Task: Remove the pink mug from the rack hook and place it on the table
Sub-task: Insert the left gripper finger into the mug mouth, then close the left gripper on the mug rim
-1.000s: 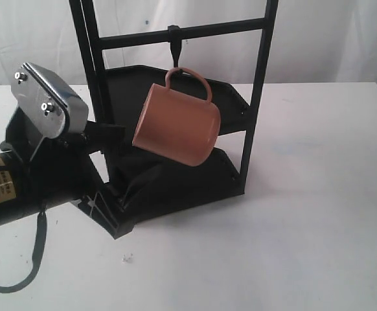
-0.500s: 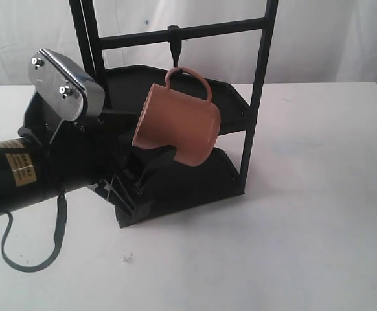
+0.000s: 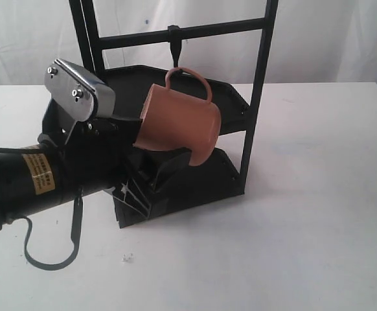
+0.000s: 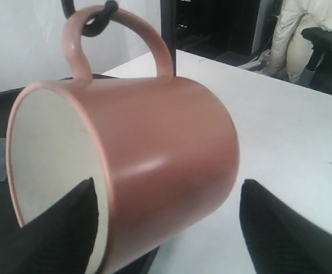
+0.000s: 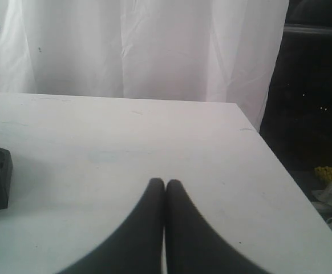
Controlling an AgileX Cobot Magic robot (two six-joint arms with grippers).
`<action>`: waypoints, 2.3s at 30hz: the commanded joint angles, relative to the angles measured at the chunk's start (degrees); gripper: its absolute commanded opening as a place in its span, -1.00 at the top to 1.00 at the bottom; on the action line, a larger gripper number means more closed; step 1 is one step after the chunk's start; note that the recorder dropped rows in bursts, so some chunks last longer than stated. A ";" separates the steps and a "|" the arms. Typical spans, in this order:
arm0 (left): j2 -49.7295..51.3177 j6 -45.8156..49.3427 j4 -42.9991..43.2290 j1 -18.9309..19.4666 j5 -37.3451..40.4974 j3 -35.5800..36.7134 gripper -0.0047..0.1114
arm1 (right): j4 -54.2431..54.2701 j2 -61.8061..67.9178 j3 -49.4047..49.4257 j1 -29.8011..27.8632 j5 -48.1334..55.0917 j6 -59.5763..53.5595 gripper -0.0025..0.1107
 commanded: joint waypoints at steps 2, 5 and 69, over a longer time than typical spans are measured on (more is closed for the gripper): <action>0.42 -1.95 1.53 0.06 -3.97 -0.32 -0.32 | -0.04 -0.36 0.40 0.03 -0.25 0.08 0.96; 1.71 -2.90 0.81 0.06 -3.86 -0.99 -0.32 | -0.03 -0.36 0.40 0.03 -0.25 1.49 0.96; 8.91 -2.81 -2.49 0.06 -7.36 -5.63 0.92 | -0.03 -0.36 0.40 0.03 -0.25 1.16 0.96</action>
